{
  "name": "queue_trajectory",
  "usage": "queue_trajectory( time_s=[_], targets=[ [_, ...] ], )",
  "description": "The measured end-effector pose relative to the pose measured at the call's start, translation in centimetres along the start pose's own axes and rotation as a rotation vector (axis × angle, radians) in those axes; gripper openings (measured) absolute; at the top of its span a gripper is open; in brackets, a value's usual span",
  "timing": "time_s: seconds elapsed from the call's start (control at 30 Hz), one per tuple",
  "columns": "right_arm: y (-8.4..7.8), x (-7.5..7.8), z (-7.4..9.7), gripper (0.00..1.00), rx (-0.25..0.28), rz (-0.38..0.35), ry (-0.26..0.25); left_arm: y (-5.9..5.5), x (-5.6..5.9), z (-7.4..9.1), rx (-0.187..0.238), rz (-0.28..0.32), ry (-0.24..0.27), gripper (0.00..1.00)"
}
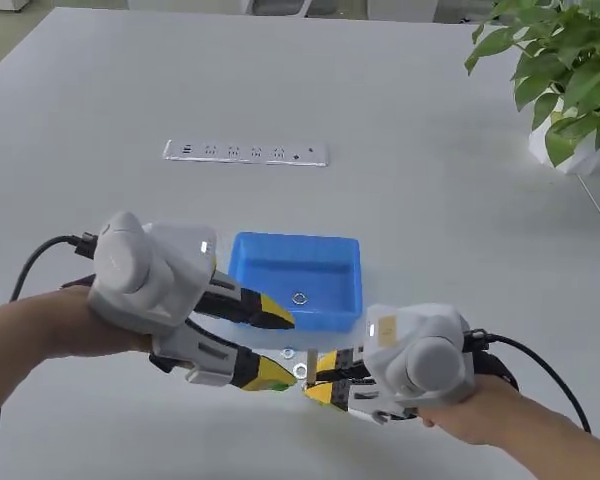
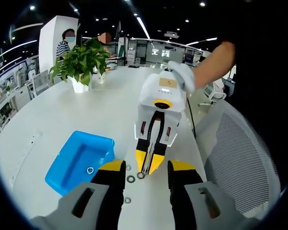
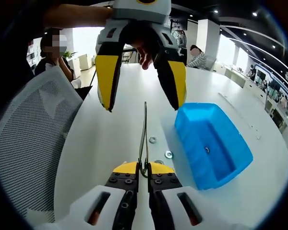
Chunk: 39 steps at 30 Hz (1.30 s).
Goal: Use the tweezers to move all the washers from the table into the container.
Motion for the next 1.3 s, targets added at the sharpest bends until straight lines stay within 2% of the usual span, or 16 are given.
queue_trajectory(
  time_s=[0.37,0.6,1.0,1.3],
  targets=[
    [1.0,0.0,1.1,0.07,-0.002,0.017,0.02,-0.4,0.7,1.6,0.032,0.056,0.052,0.58],
    [2.3,0.3,2.4,0.07,0.011,0.029,0.023,-0.8,0.6,2.3,0.043,0.082,0.075,0.65],
    [4.8,2.0,4.7,0.07,0.025,0.072,0.002,-1.2,0.2,3.7,0.064,0.107,0.129,0.8],
    [6.4,3.9,5.3,0.07,0.057,0.085,-0.023,-1.3,0.0,4.1,0.068,0.116,0.158,0.9]
  ],
)
Point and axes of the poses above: the centre of the closed fingertips' face, and the gripper's own axes: z roughly backward along the fingers, x roughly to its right, y roughly out of its top, the point moved 10 cm from there along z, roughly backward along the fingers, and after that the axes turned 2 degrees about -z, right-handed, at the moved point
